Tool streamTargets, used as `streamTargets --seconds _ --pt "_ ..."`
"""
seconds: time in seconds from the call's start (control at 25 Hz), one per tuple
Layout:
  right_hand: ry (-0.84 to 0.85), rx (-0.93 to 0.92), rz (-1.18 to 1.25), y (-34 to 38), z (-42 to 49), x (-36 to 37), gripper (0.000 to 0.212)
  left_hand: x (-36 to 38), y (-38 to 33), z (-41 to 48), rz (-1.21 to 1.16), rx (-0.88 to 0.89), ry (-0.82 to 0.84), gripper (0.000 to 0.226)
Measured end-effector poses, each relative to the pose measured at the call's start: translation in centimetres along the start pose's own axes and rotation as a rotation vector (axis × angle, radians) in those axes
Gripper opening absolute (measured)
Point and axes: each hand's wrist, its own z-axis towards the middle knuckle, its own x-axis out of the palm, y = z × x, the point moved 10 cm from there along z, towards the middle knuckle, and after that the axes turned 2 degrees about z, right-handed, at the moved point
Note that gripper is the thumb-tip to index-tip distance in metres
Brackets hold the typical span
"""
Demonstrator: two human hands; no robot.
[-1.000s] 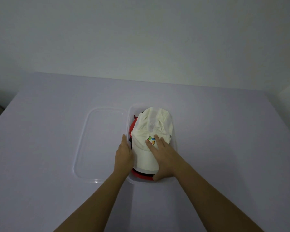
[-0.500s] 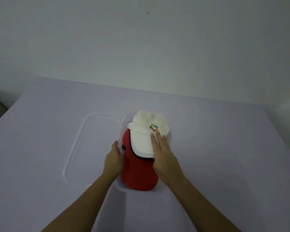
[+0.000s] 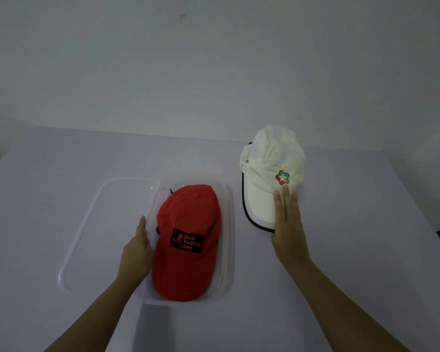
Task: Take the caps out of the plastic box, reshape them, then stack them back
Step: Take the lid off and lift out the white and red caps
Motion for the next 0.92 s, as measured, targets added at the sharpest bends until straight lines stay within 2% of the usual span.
streamTargets --seconds 0.24,0.36,0.48,0.52,0.56,0.64,0.72,0.8,0.84,0.92 --pt "0.417 0.045 -0.139 -4.7 -1.2 7.8 0.072 0.2 0.8 0.3 0.023 -0.001 -0.027 0.065" --pt "0.573 0.057 -0.127 -5.1 -1.3 10.5 0.090 0.1 1.0 0.5 0.026 0.006 -0.044 0.064" --pt "0.675 0.006 -0.125 -4.9 -1.3 11.0 0.090 0.2 1.1 0.4 0.017 0.008 -0.033 0.063" --pt "0.725 0.042 -0.110 -4.7 -1.3 10.9 0.092 0.2 1.1 0.5 0.012 0.011 -0.029 0.062" --pt "0.748 0.086 -0.067 -3.9 -1.3 10.6 0.093 0.2 1.1 0.4 0.011 0.011 -0.022 0.060" --pt "0.611 0.110 0.174 0.1 -0.7 8.3 0.081 0.1 1.0 0.4 0.003 0.011 -0.006 0.059" --pt "0.497 -0.001 0.388 6.3 -1.2 6.1 0.064 0.1 1.0 0.3 -0.013 0.009 0.004 0.058" --pt "0.516 -0.212 0.383 12.3 -3.6 5.5 0.056 0.1 0.8 0.2 -0.021 0.018 0.011 0.057" --pt "0.576 -0.270 0.325 14.4 -5.2 6.1 0.059 0.0 0.8 0.2 -0.027 0.026 0.019 0.056" --pt "0.744 -0.273 0.144 15.6 -7.8 8.4 0.081 -0.1 0.6 0.3 -0.032 0.034 0.043 0.055"
